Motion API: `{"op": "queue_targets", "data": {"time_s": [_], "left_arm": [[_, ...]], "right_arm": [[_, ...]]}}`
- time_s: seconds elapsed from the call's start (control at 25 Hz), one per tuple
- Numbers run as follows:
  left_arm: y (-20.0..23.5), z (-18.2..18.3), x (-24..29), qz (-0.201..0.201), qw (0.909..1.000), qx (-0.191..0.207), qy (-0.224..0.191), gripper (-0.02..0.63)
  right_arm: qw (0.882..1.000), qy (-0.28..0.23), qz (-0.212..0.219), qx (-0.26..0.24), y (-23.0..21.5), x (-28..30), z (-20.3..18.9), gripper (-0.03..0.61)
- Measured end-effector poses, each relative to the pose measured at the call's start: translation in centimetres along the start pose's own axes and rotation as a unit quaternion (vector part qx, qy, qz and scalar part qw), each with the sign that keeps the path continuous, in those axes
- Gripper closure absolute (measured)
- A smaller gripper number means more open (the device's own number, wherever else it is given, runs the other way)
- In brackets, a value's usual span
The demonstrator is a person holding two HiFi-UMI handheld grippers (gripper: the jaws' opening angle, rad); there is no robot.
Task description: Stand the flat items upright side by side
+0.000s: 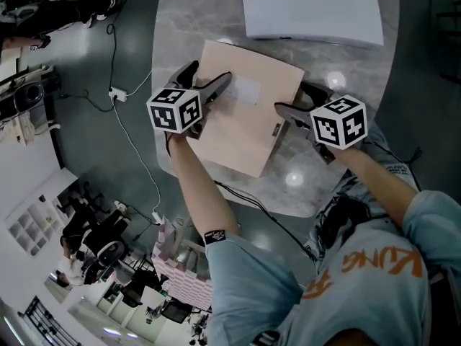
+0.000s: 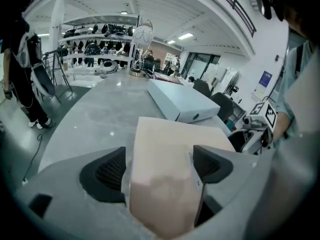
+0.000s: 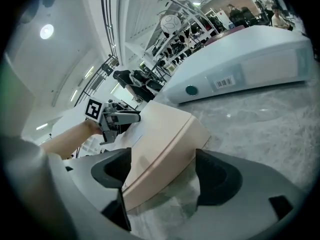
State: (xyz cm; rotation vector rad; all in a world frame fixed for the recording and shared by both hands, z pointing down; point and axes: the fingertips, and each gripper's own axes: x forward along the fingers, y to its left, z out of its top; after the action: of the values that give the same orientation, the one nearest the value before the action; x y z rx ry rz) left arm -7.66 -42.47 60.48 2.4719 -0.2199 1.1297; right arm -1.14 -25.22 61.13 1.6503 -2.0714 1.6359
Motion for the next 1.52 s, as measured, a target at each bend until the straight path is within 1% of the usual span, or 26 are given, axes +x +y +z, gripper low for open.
{"op": "queue_targets", "data": {"time_s": [0.12, 0.28, 0.4, 0.56, 0.8, 0.92, 1.16, 1.32, 1.52], "left_arm": [[0.7, -0.7, 0.5, -0.018, 0.9995, -0.024, 0.001, 0.179], [0.4, -1.6, 0.7, -0.025, 0.9991, -0.031, 0.011, 0.186], [0.0, -1.7, 0.6, -0.023, 0.9987, -0.04, 0.024, 0.19], [-0.2, -1.7, -0.2, -0.007, 0.9982, -0.054, 0.024, 0.196], [0.0, -2.3, -1.9, 0.026, 0.9968, -0.075, 0.005, 0.201], [-0.3, -2.6, -3.0, 0.05, 0.996, -0.074, -0.009, 0.201], [-1.3, -2.6, -5.8, 0.093, 0.9928, -0.062, -0.044, 0.202], [-2.7, -2.9, -7.7, 0.128, 0.9875, -0.056, -0.073, 0.204], [-7.2, -0.5, -9.7, 0.177, 0.9763, -0.05, -0.114, 0.206]], "right_arm": [[1.0, 0.006, -0.006, 0.006, -0.2, 1.3, -0.2, 0.189], [1.0, 0.015, -0.018, 0.007, -0.6, 1.9, -1.2, 0.189], [0.999, 0.016, -0.027, 0.008, -0.7, 1.8, -1.2, 0.188], [0.999, 0.031, -0.028, -0.015, -0.4, 1.8, -0.6, 0.187], [0.998, 0.044, -0.021, -0.048, 0.2, 2.1, 0.0, 0.186], [0.996, 0.046, -0.016, -0.069, 0.7, 2.1, 0.0, 0.186], [0.991, 0.03, -0.002, -0.132, 2.0, 1.7, 0.2, 0.184], [0.984, 0.021, 0.007, -0.178, 2.7, 1.1, 0.0, 0.186], [0.973, 0.009, 0.025, -0.229, 2.7, -3.0, 1.7, 0.187]]}}
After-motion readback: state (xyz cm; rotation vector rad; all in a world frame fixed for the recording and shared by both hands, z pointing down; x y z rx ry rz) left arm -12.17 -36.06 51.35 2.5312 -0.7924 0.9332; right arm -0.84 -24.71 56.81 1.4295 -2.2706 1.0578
